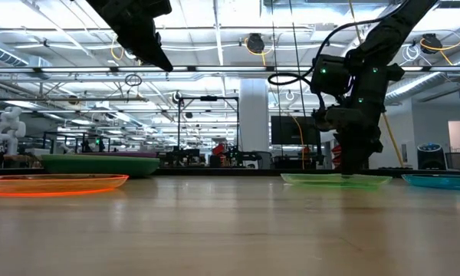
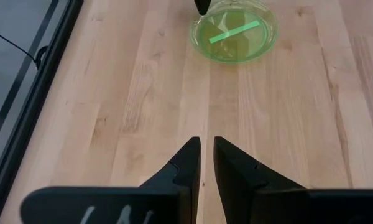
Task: Stack plastic plates
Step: Stack the transparent green plate on top of the violet plate
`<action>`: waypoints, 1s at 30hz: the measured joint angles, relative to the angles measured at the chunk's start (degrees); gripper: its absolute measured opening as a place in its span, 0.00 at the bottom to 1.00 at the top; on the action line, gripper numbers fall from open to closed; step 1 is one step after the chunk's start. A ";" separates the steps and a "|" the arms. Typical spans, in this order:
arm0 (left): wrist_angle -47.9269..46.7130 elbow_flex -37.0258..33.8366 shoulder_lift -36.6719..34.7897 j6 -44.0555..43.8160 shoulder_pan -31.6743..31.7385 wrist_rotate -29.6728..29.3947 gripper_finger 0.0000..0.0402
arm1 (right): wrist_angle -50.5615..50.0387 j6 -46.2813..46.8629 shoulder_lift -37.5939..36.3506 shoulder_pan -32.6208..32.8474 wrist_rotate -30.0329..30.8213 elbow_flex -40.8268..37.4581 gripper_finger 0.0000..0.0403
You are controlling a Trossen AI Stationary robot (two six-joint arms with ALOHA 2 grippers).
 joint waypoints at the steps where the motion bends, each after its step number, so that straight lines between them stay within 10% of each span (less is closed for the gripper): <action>1: 0.00 0.00 0.00 0.00 0.02 0.00 0.13 | -0.05 -0.20 -0.18 0.00 -0.01 0.00 0.01; 19: 2.47 0.02 0.02 -0.02 0.43 0.00 0.13 | 10.80 -3.06 -7.44 0.51 0.75 0.02 0.00; 30: 3.81 0.04 0.02 -0.35 2.27 0.00 0.13 | 32.55 -10.47 -8.67 7.81 17.76 0.04 0.00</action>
